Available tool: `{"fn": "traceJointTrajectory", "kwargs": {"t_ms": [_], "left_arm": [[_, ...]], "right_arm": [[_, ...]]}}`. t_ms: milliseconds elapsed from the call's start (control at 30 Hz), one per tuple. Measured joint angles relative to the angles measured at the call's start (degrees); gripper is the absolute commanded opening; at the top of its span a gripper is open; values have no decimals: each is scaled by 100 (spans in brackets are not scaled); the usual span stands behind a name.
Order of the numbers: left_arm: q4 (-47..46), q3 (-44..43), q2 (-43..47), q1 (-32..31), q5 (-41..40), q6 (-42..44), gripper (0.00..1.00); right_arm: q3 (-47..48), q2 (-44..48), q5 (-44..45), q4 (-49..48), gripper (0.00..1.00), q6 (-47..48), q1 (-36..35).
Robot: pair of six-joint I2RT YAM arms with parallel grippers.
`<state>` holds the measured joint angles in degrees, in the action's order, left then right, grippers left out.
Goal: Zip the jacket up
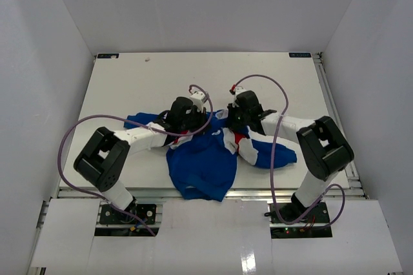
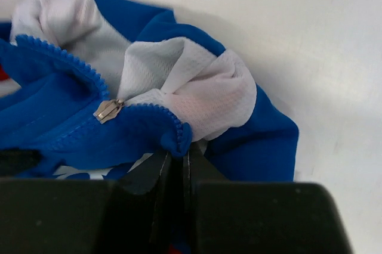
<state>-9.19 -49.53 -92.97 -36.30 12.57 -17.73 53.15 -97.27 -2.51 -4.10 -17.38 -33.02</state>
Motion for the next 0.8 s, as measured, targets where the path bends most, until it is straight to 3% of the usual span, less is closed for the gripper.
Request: {"fn": "traceJointTrajectory", "kwargs": {"t_ms": [167,300,367,533,700,800], "left_arm": [[128,-1489,-569,430,-10,372,0],[584,-2472,-569,578,-10,583,0],[610,-2455,-361,548,-22,529,0],[-68,-390,638,386,-105,-88,0],[-717,1575,755,158,-161,-652,0],[-1122,2100,767,60,-139,-879,0]], "right_arm": [[1715,-709,-92,223,8,164,432],[2391,-471,-5,310,8,419,680],[2346,-81,22,290,8,497,693],[943,1162,-174,-2,11,478,327],[-929,1329,-212,-182,36,347,-418],[-1293,1363,-147,31,41,302,-584]]}}
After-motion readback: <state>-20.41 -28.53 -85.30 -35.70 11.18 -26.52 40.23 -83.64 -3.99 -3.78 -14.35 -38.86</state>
